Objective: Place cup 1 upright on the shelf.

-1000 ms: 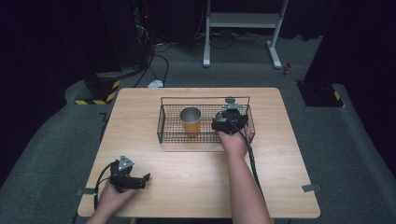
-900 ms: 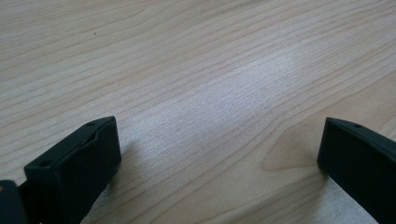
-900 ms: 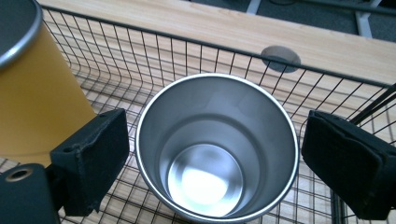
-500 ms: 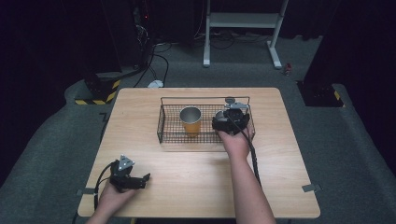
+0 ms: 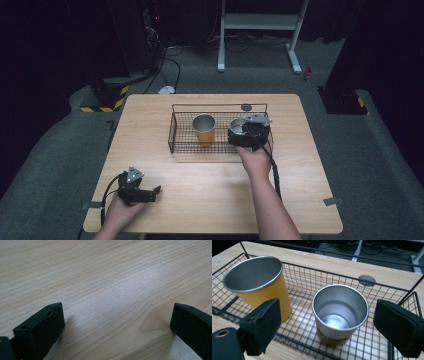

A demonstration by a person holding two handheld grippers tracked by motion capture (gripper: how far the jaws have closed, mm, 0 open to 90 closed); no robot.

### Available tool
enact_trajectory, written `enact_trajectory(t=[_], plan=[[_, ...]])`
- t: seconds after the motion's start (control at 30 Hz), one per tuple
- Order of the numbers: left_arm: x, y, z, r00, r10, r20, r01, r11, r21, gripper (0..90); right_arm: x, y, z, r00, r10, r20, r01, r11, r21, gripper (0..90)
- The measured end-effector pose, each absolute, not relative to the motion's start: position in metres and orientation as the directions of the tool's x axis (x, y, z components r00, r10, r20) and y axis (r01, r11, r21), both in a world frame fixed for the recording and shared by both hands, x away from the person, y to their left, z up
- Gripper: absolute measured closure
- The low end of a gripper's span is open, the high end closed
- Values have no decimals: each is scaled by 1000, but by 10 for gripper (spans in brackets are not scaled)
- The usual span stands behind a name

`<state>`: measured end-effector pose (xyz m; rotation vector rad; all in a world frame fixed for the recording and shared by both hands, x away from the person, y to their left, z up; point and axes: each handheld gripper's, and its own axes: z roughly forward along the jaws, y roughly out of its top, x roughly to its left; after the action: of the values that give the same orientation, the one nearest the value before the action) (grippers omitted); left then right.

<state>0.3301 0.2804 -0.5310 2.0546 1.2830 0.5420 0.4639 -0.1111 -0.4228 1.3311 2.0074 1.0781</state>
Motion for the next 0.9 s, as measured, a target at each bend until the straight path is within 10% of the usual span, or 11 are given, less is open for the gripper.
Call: enact_trajectory(t=[0.9], plan=[[330, 280, -531, 435, 901, 5, 633, -310, 709, 1, 415, -132, -427, -417, 909, -4, 459, 215, 862, 90]])
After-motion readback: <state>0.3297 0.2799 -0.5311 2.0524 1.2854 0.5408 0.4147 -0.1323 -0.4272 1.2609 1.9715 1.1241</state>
